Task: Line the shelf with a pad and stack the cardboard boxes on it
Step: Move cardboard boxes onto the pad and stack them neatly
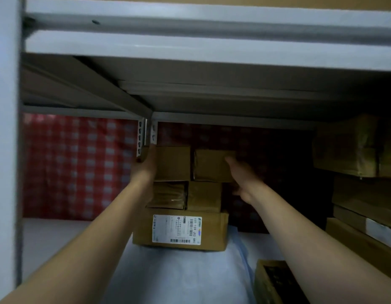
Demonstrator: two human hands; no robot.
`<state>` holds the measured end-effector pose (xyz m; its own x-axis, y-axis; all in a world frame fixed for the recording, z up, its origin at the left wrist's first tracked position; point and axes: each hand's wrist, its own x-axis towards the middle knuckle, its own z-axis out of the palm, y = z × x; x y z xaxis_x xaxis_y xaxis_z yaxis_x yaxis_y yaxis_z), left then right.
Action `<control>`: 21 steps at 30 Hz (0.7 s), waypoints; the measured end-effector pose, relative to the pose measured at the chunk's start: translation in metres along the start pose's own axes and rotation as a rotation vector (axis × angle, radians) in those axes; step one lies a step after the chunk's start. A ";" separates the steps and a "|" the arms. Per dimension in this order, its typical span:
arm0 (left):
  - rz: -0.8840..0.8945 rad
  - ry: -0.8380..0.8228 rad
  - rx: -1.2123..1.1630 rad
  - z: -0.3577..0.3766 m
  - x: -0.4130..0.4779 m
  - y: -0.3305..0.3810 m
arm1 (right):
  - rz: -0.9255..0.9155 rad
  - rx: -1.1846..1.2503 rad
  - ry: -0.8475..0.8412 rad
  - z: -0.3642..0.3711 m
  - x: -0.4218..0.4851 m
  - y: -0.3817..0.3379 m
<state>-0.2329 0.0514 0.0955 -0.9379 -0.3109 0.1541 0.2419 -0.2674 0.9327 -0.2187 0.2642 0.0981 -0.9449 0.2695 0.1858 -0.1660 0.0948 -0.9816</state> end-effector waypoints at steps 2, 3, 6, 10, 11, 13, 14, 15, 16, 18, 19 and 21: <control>-0.012 -0.007 -0.040 -0.004 0.004 -0.004 | 0.012 0.026 -0.014 0.000 0.003 0.000; -0.006 -0.008 -0.037 -0.004 0.006 -0.004 | 0.007 0.044 -0.011 0.000 0.006 0.000; 0.083 0.033 -0.001 -0.001 0.013 0.000 | -0.029 0.098 0.018 0.003 0.013 -0.001; 0.139 0.043 0.057 0.000 0.024 -0.002 | -0.048 0.141 0.014 0.005 0.019 0.000; 0.121 0.047 0.055 -0.002 0.025 -0.004 | -0.041 0.145 0.008 0.006 0.019 0.000; 0.067 0.050 0.029 -0.005 0.027 -0.009 | -0.020 0.147 0.007 0.007 0.019 0.001; 0.051 0.047 0.016 -0.006 0.028 -0.012 | -0.018 0.148 0.010 0.008 0.018 0.001; 0.044 0.041 -0.001 -0.007 0.029 -0.013 | -0.019 0.151 0.015 0.009 0.018 0.002; 0.039 0.033 -0.020 -0.007 0.029 -0.014 | -0.022 0.153 0.022 0.010 0.018 0.002; 0.023 0.013 -0.050 -0.007 0.033 -0.015 | -0.024 0.131 0.047 0.014 0.013 -0.001; 0.016 0.001 -0.062 -0.007 0.032 -0.016 | -0.026 0.108 0.059 0.016 0.010 -0.002; 0.003 -0.020 -0.072 -0.007 0.031 -0.018 | -0.021 0.042 0.075 0.018 0.005 -0.005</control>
<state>-0.2647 0.0403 0.0811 -0.9418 -0.2936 0.1637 0.2610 -0.3314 0.9067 -0.2281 0.2475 0.1031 -0.9177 0.3386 0.2077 -0.1989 0.0610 -0.9781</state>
